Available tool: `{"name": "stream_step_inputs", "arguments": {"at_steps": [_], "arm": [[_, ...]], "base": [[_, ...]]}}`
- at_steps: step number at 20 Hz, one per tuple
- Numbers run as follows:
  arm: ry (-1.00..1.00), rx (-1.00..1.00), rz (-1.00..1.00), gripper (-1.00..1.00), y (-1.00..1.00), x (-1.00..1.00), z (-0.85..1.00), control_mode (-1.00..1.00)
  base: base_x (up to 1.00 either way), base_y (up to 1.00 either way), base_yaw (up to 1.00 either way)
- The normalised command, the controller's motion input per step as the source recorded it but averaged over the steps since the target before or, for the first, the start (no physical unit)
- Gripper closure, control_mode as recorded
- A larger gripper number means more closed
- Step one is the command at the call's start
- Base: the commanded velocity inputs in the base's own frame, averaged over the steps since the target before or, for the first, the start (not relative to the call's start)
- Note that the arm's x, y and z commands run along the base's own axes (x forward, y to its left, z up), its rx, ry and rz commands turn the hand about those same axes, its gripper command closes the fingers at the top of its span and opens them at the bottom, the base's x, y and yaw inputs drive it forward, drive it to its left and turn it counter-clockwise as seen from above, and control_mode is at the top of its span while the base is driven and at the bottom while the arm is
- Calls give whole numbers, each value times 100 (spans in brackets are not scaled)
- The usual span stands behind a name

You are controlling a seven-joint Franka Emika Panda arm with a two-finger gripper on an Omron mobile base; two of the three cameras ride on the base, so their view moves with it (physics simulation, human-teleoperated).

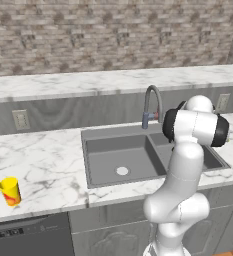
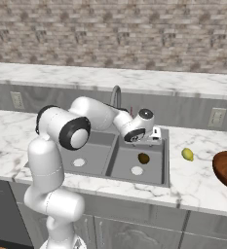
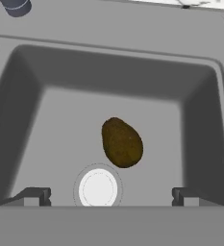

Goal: Remove the lemon and avocado from the sink. Then move the bowl and cup from the counter to the sink for washing.

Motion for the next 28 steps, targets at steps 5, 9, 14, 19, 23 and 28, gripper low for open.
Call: {"name": "stream_step_inputs", "arguments": {"at_steps": [5, 9, 14, 19, 23, 28], "arm": [[0, 0, 0, -100, 0, 4, -15, -100], [0, 0, 0, -100, 0, 2, -14, -100], [0, 0, 0, -100, 0, 1, -14, -100], [0, 0, 0, -100, 0, 0, -11, -100], [0, 0, 0, -100, 0, 0, -11, -100], [0, 0, 0, -100, 0, 0, -11, -100]], "base": [[0, 0, 0], [0, 0, 0], [0, 0, 0], [0, 0, 0], [0, 0, 0], [0, 0, 0]]}}
